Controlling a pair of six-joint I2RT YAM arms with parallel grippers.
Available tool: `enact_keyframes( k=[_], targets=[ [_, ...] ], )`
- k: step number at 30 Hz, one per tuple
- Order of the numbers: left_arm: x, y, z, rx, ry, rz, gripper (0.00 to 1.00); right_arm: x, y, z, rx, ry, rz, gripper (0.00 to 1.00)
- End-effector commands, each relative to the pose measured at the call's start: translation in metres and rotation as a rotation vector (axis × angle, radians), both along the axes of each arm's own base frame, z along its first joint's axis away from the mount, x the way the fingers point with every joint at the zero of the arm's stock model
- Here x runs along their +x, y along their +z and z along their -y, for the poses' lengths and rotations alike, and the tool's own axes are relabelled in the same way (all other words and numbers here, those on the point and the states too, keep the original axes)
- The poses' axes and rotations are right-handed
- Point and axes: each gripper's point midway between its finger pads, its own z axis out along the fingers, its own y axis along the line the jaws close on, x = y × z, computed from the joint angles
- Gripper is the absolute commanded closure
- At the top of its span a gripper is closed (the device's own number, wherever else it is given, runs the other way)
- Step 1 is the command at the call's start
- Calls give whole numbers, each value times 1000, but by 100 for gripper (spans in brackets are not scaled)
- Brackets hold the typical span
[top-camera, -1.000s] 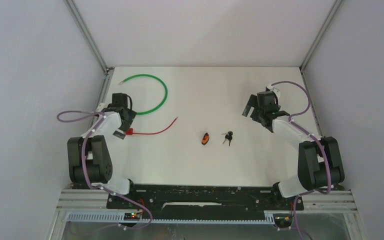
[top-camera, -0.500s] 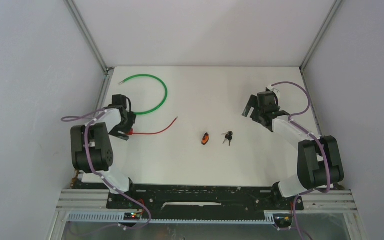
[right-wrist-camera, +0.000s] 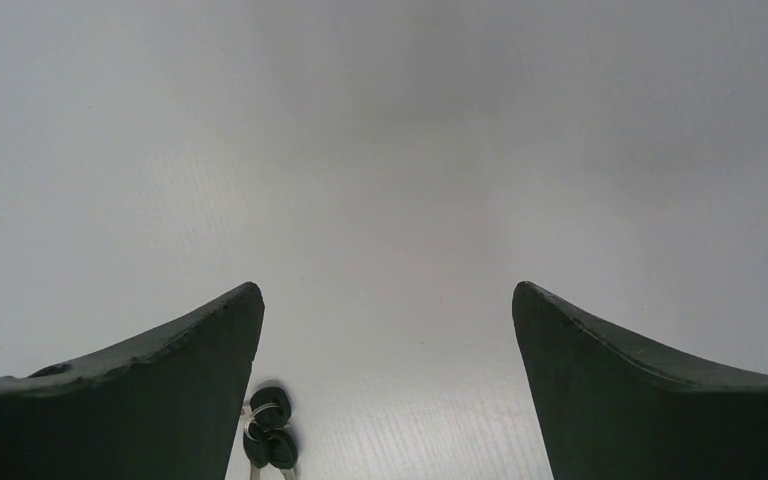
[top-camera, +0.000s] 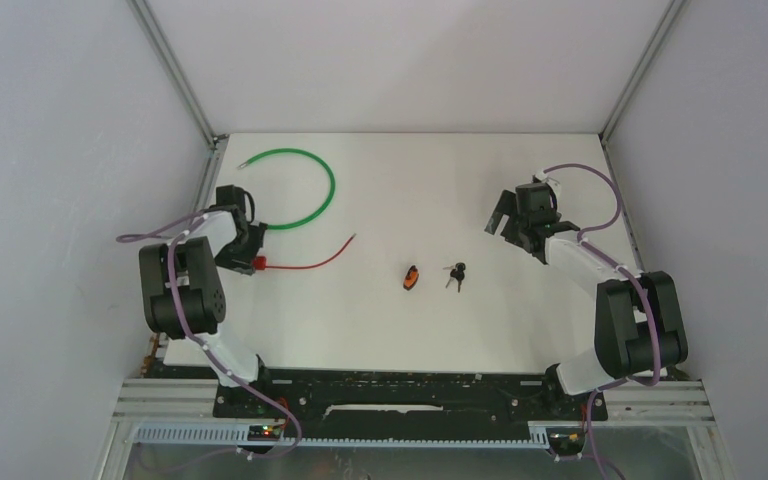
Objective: Lock with the key
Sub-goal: Pick up the lock from the center of the board.
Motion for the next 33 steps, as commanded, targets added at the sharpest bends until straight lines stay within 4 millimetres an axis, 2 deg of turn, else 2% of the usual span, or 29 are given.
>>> enact_keyframes(
  k=[1, 8, 11, 15, 19, 27, 33],
  targets=[
    [-3, -14, 2, -45, 26, -50, 30, 8, 11, 2, 13, -32, 26, 4],
    [-2, -21, 5, -71, 17, -61, 47, 5, 19, 13, -17, -84, 40, 4],
    [-3, -21, 5, -69, 9, -59, 61, 5, 19, 14, -17, -91, 40, 4],
    [-1, -17, 5, -66, -8, -32, 85, 3, 20, 16, -21, -101, 43, 4],
    [6, -8, 7, -59, -56, 26, 100, 2, 24, 17, -19, -106, 67, 4],
    [30, 21, 29, -47, -300, 233, 100, 3, 25, 14, -12, -84, 80, 4],
    [44, 67, 48, 52, -422, 460, 100, 2, 29, 7, -1, -47, 123, 4]
  ],
)
